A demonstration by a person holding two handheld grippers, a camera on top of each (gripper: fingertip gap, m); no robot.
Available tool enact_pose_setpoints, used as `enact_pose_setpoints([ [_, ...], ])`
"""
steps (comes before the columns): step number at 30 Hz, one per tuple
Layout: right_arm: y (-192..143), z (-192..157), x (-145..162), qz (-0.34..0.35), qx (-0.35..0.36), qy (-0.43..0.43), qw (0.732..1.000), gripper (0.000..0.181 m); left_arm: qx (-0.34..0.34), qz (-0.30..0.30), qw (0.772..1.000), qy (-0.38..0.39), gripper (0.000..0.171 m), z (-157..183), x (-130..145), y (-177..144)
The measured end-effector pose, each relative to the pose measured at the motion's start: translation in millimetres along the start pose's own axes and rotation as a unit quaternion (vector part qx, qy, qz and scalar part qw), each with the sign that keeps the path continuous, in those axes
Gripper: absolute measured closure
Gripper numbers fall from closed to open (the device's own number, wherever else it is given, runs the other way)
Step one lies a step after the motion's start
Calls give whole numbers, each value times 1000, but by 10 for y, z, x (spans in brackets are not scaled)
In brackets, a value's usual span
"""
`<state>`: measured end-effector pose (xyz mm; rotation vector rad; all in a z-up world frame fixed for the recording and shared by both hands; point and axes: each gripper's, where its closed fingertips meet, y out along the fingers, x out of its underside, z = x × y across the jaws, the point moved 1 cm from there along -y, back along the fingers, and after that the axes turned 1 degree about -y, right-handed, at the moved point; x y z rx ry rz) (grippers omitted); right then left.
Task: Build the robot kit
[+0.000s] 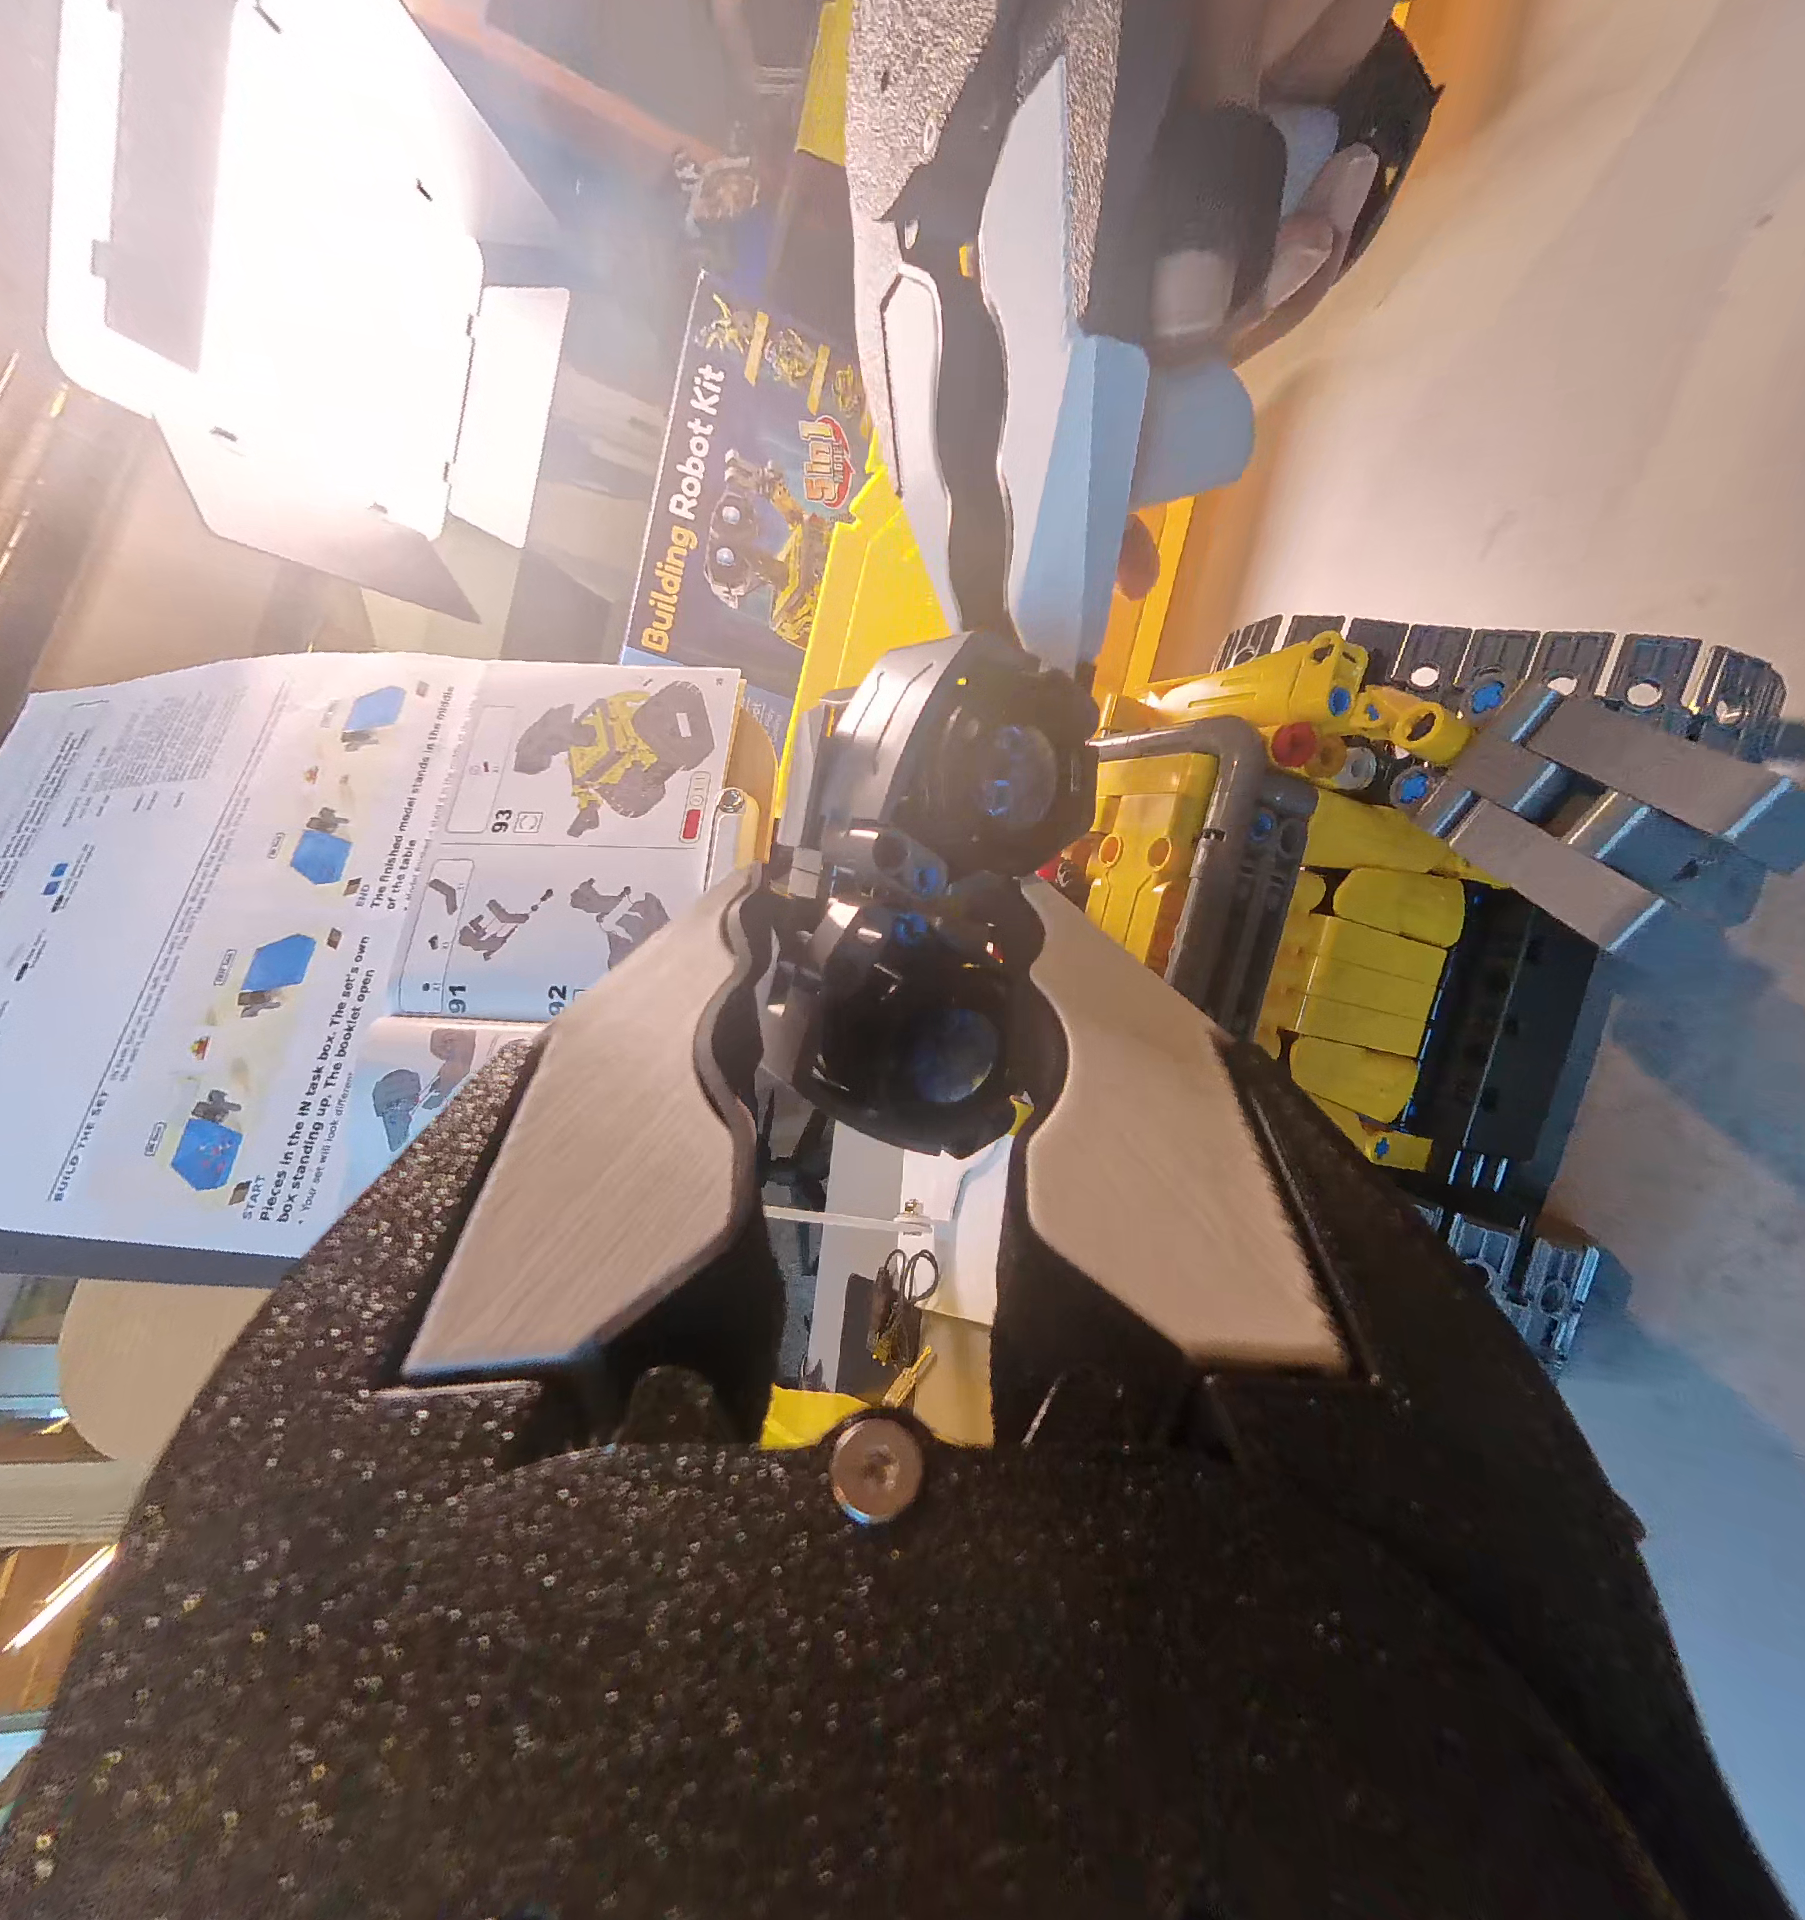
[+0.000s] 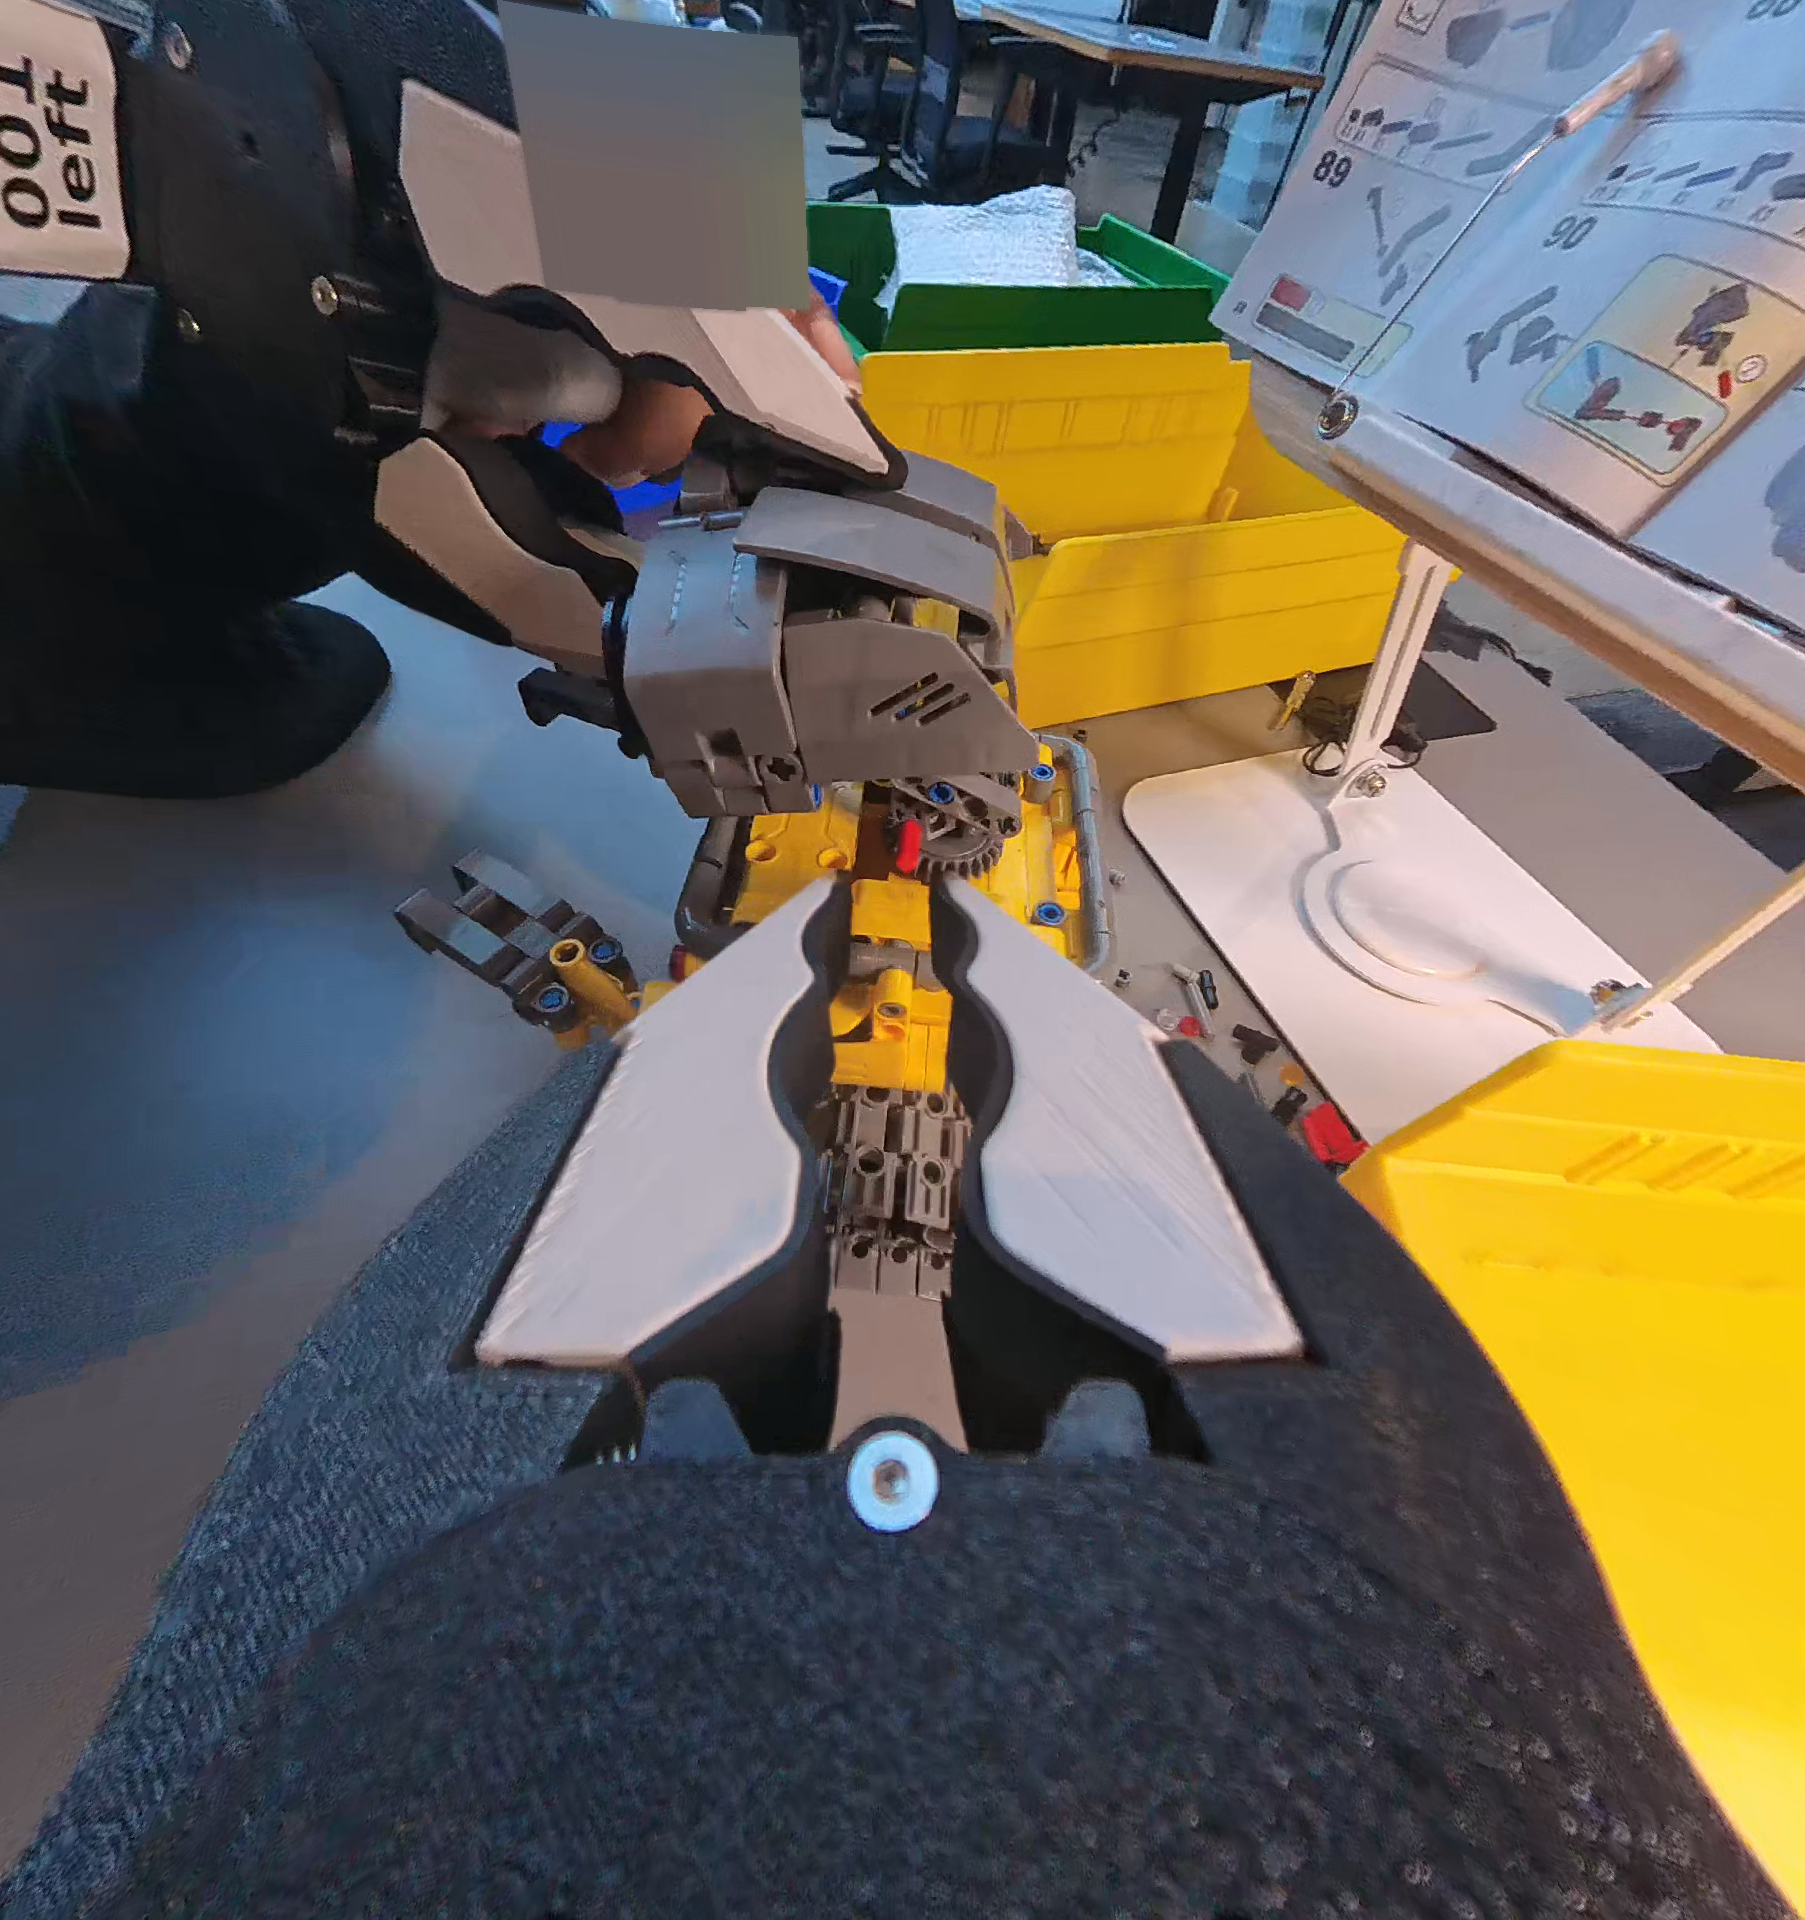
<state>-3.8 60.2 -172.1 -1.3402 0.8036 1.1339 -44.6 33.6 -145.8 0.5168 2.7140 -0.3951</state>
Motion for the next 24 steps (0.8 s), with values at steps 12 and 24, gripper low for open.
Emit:
enact_pose_setpoints([
  [12,206,23,83,-6,11,-16,1000,181,14,42,999,-20,129,0,0,-3],
  [24,217,42,82,-1,2,-9,1000,181,32,92,991,-88,131,-13,-3,22],
])
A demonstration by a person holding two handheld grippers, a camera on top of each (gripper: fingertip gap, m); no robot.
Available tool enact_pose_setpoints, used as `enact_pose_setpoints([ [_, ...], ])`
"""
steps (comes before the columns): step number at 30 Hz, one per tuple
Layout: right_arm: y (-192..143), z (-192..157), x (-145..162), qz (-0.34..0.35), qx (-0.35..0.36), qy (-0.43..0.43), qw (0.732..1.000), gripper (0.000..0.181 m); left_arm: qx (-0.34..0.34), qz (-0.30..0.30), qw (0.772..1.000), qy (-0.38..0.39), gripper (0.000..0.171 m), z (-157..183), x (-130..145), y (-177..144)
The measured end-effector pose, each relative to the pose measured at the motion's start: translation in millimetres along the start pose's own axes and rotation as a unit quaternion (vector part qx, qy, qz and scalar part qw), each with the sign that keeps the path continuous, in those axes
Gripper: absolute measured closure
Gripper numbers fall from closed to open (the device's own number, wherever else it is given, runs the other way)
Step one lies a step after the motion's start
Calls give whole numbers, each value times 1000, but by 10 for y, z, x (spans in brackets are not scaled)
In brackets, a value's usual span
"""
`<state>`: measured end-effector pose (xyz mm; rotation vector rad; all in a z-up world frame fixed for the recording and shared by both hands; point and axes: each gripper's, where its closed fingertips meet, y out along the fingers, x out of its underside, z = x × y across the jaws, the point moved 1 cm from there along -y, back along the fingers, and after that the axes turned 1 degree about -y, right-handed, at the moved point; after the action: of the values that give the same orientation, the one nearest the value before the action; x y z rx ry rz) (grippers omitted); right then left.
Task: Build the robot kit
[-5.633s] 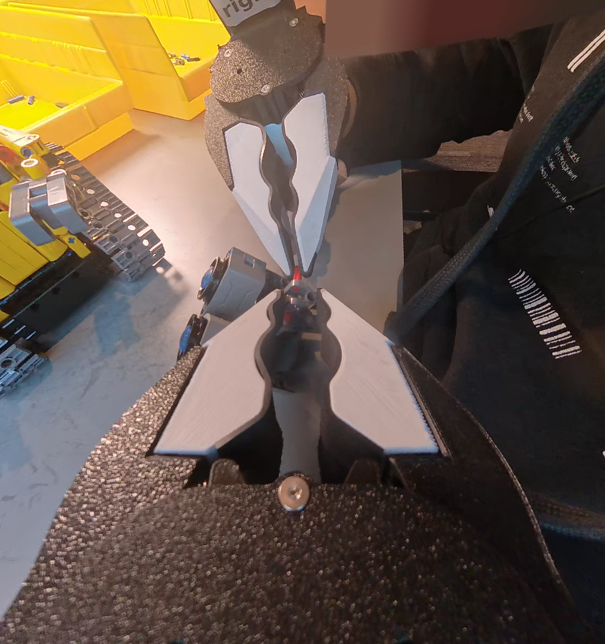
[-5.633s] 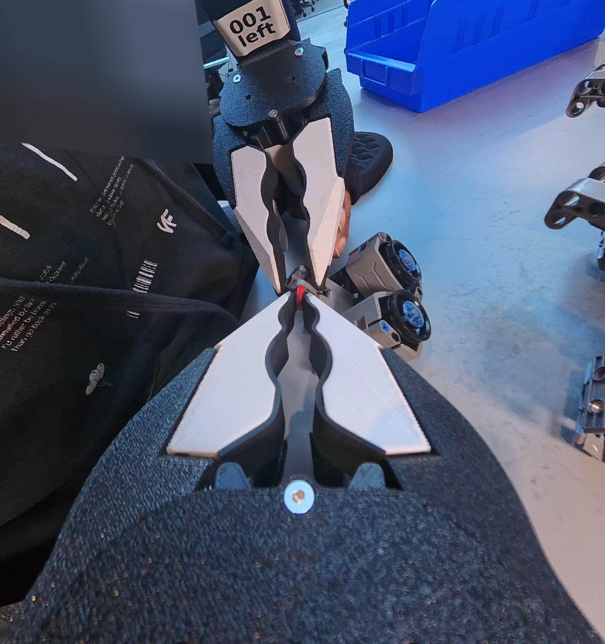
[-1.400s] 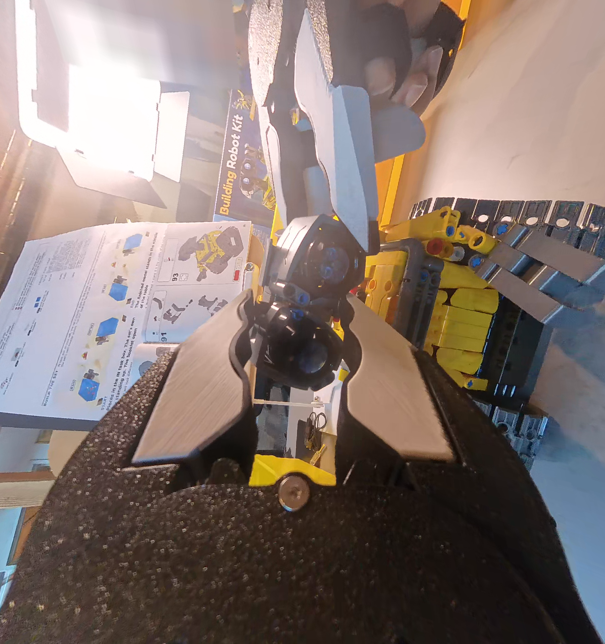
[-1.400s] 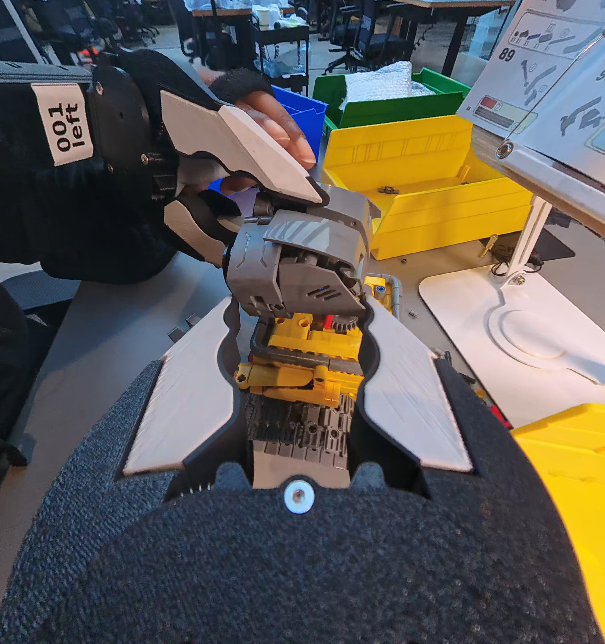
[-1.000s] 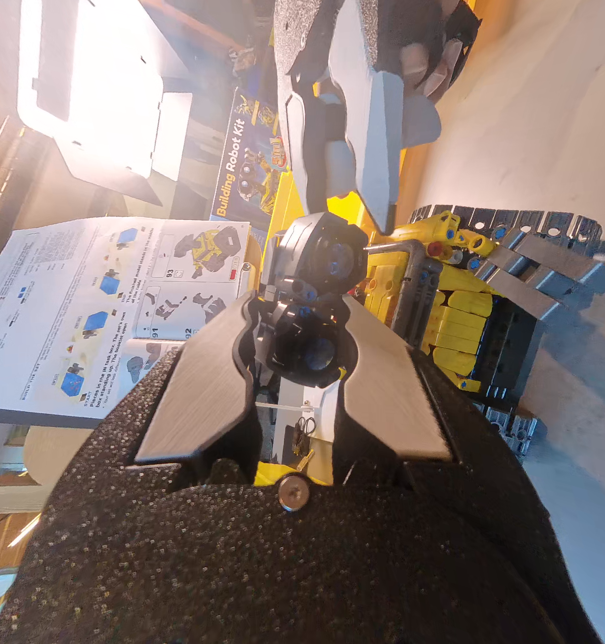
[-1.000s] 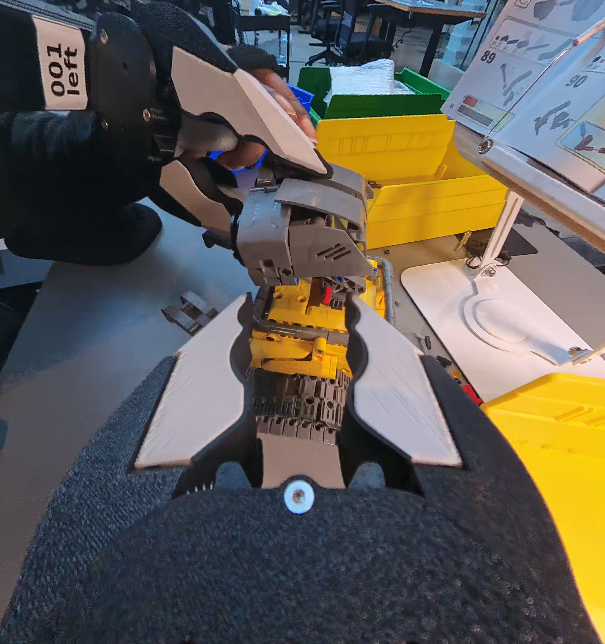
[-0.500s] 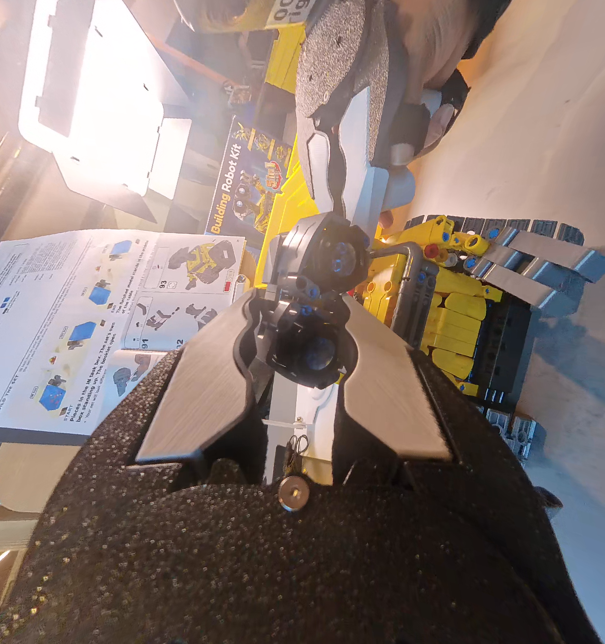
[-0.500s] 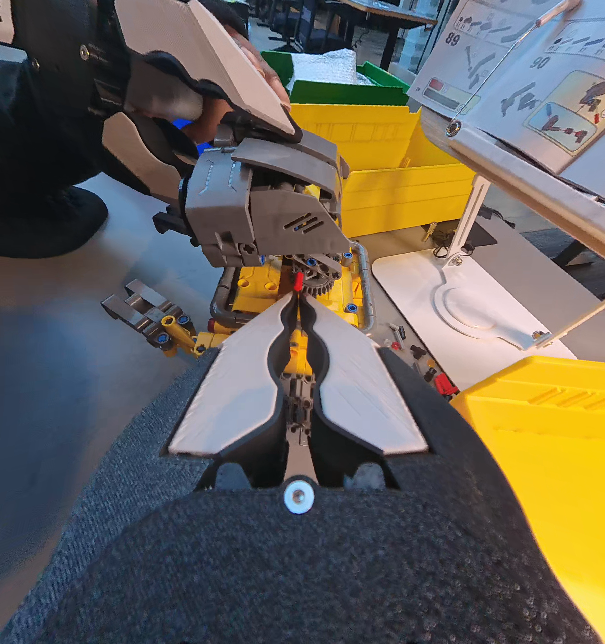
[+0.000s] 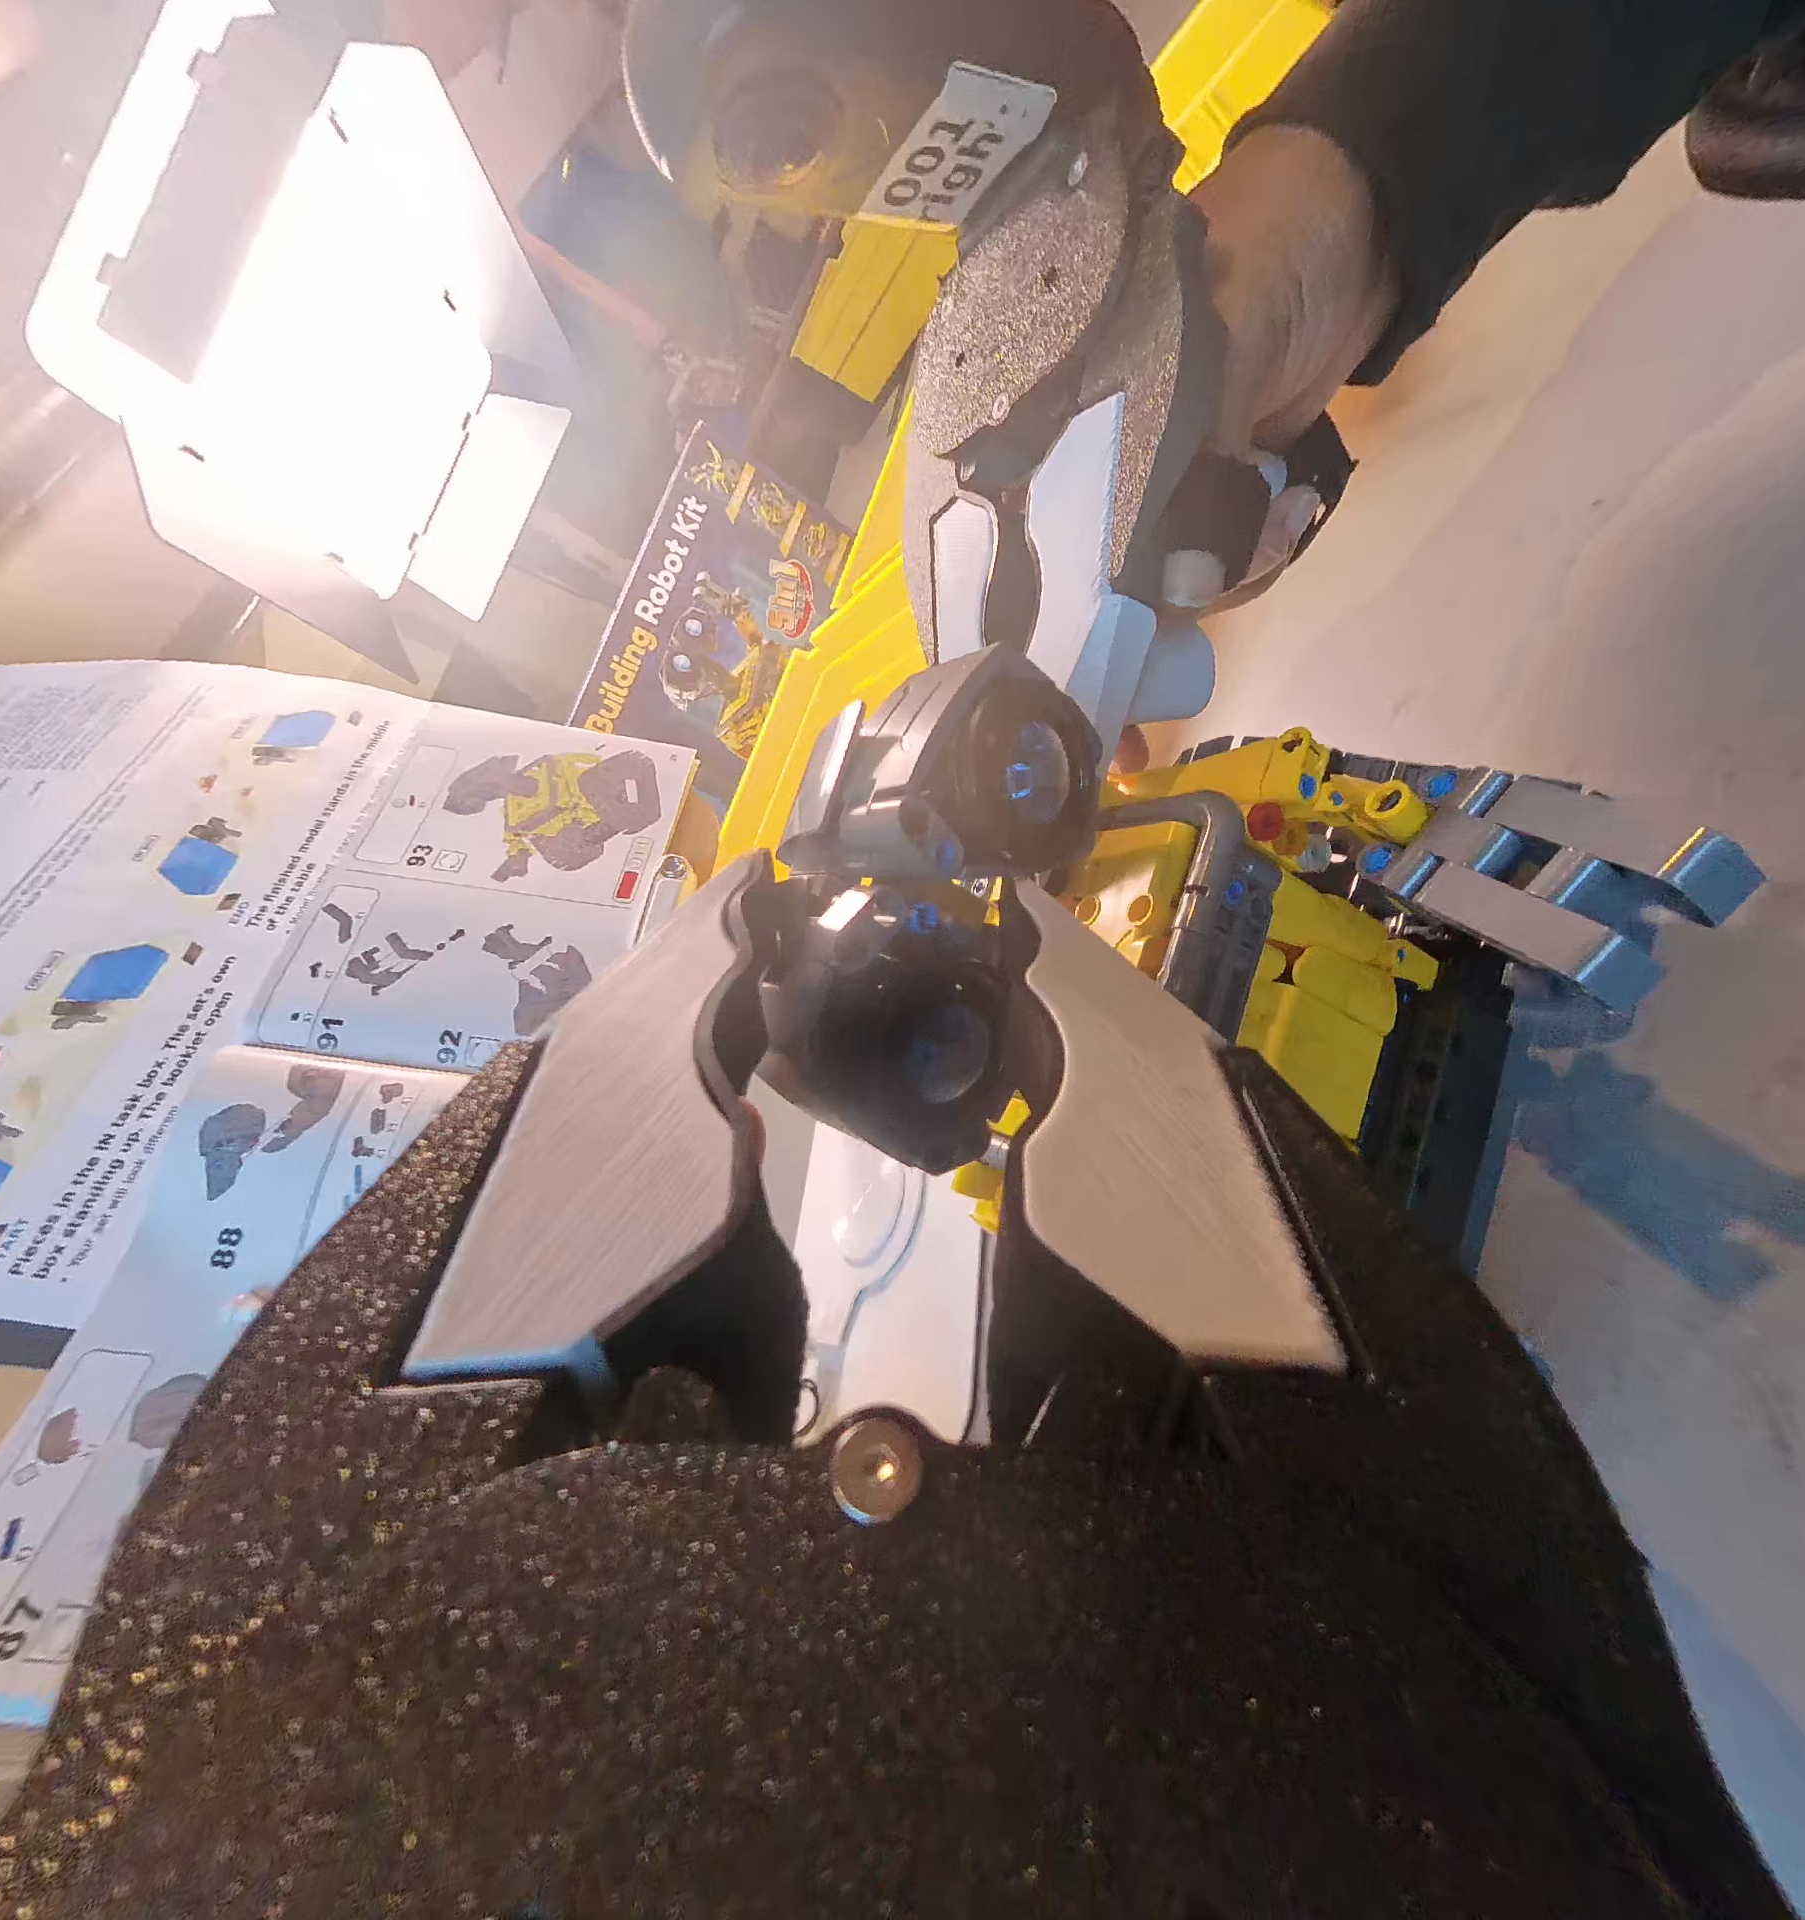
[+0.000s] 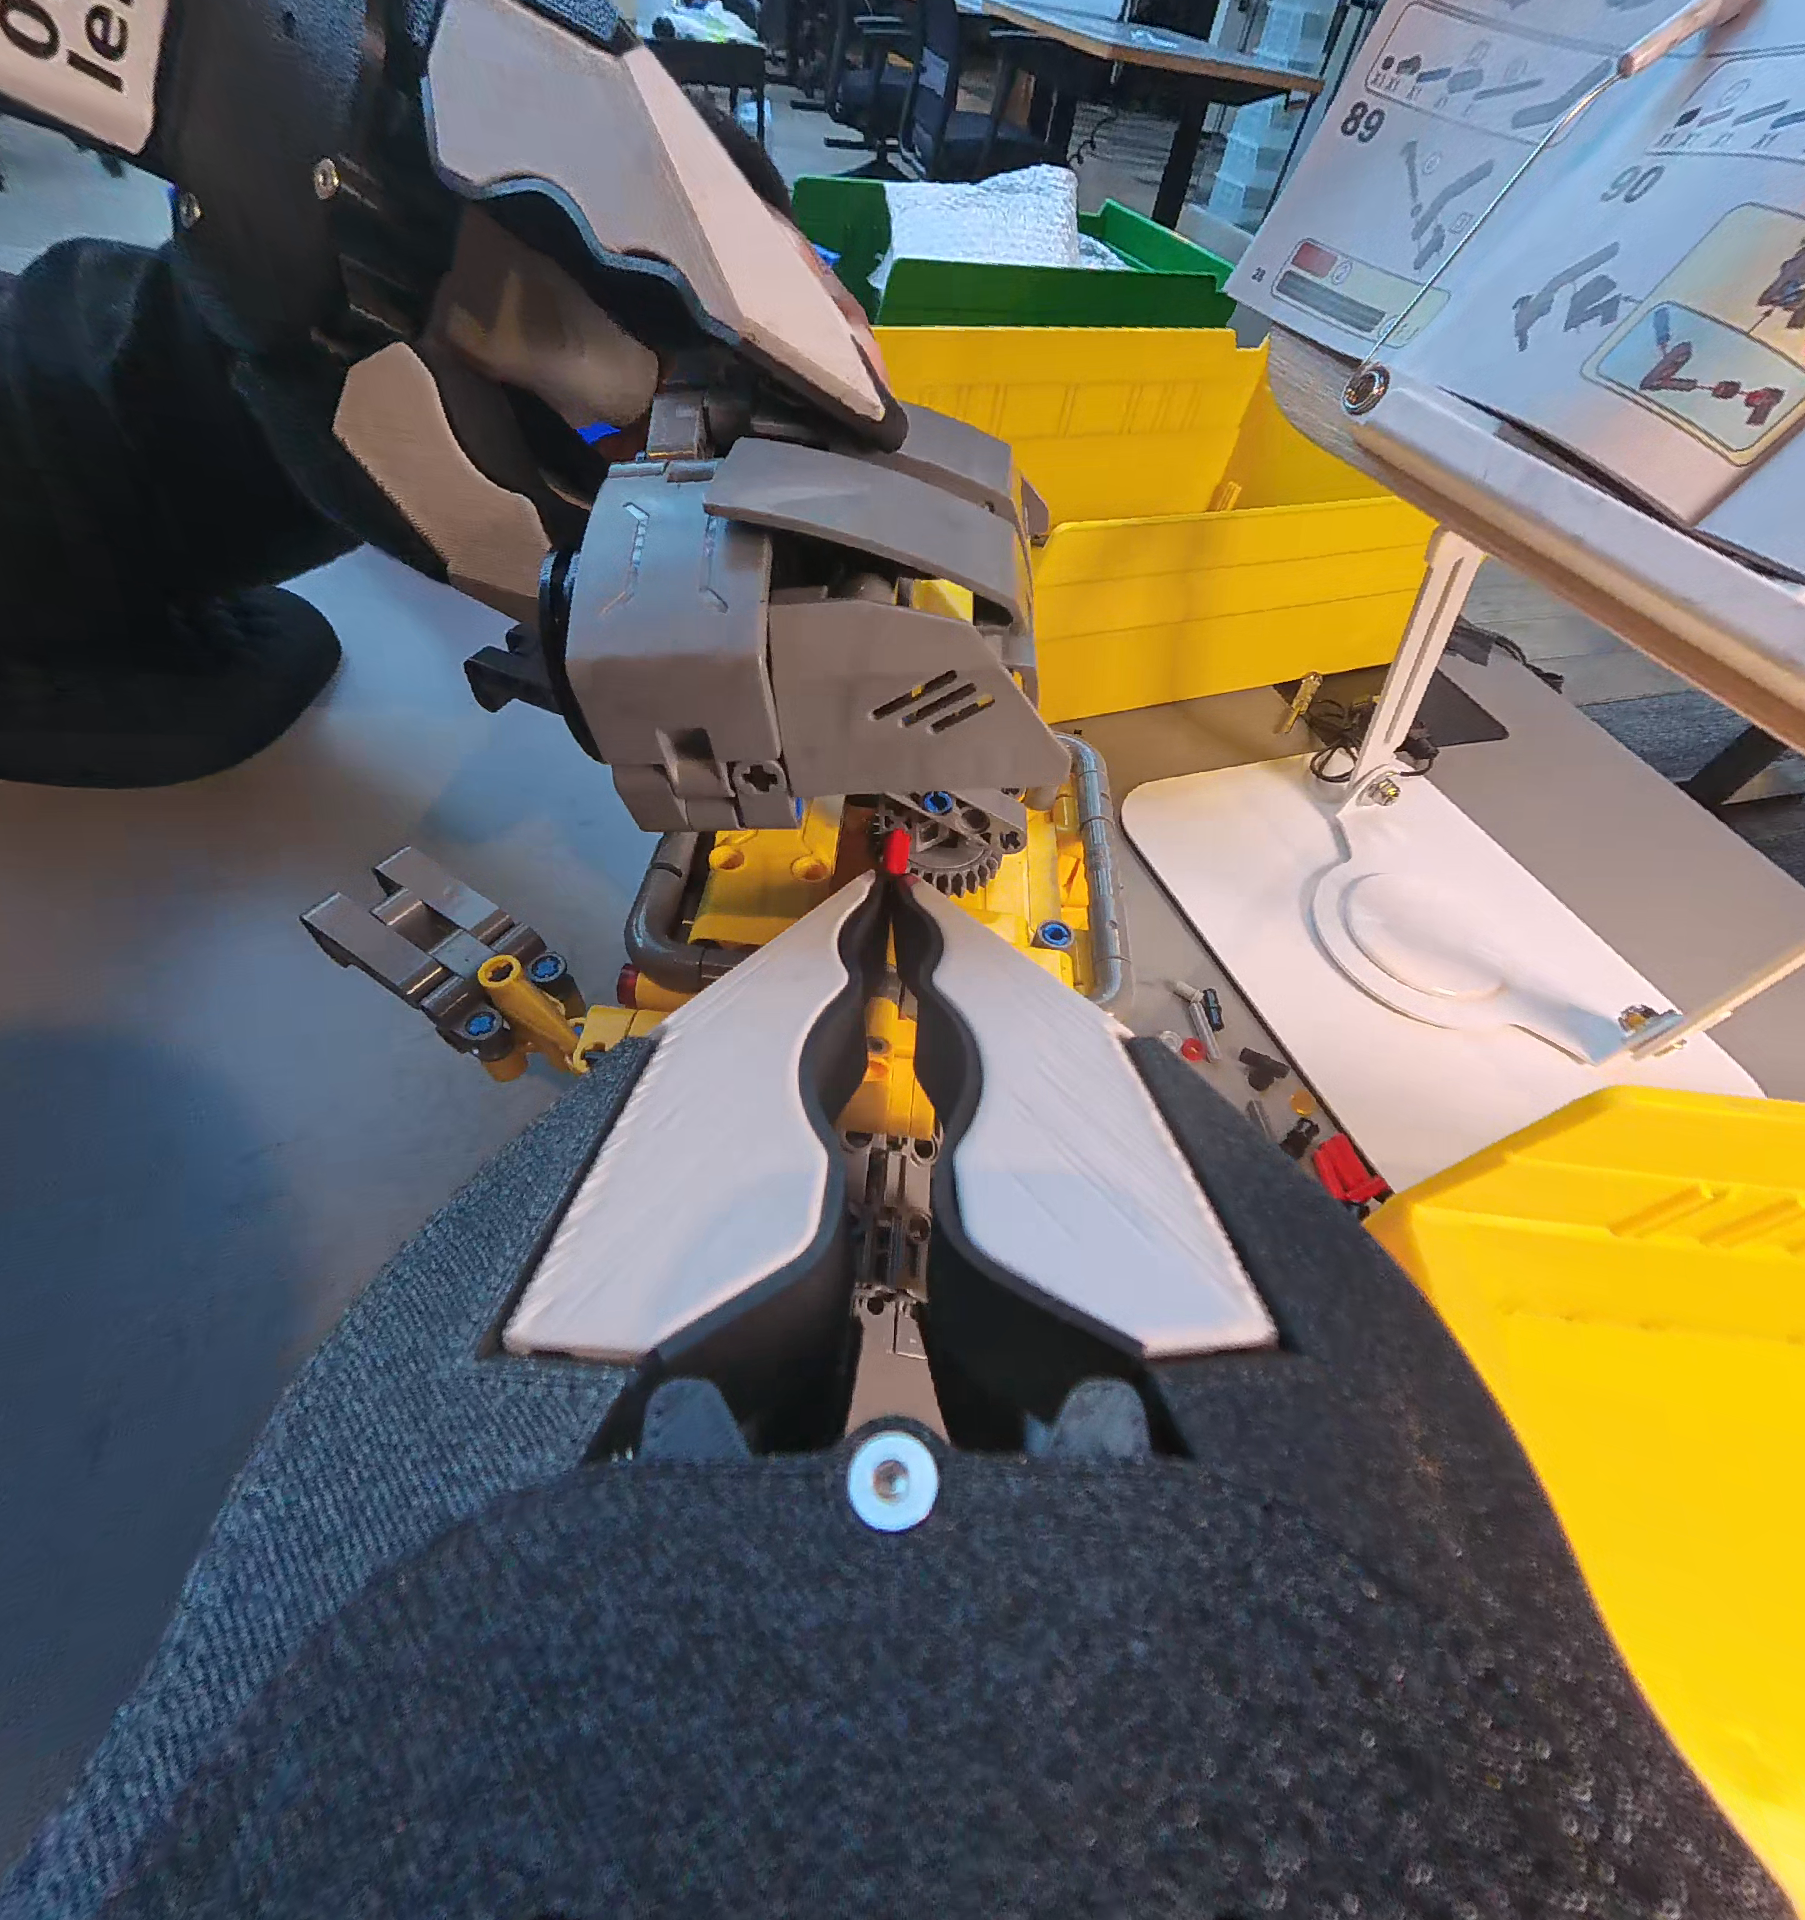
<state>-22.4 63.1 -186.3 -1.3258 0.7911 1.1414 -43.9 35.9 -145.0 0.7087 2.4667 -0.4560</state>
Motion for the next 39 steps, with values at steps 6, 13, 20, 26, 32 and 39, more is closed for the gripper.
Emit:
enact_pose_setpoints([
  [6,6,1,-12,2,-5,4,1000,181,0,46,998,-42,131,-34,32,-20],
  [13,14,0,-1,-2,-15,10,1000,181,0,48,999,-6,131,-9,14,-8],
  [20,19,28,5,-14,-14,12,1000,181,-5,48,999,-10,132,0,5,27],
  [26,30,37,3,-8,-17,22,1000,181,1,69,997,-39,133,-2,-5,37],
  [32,39,47,2,-4,-14,31,999,181,3,84,995,-52,133,-6,-5,42],
  [39,59,54,-2,1,-8,32,999,181,7,101,993,-67,131,-9,-6,45],
])
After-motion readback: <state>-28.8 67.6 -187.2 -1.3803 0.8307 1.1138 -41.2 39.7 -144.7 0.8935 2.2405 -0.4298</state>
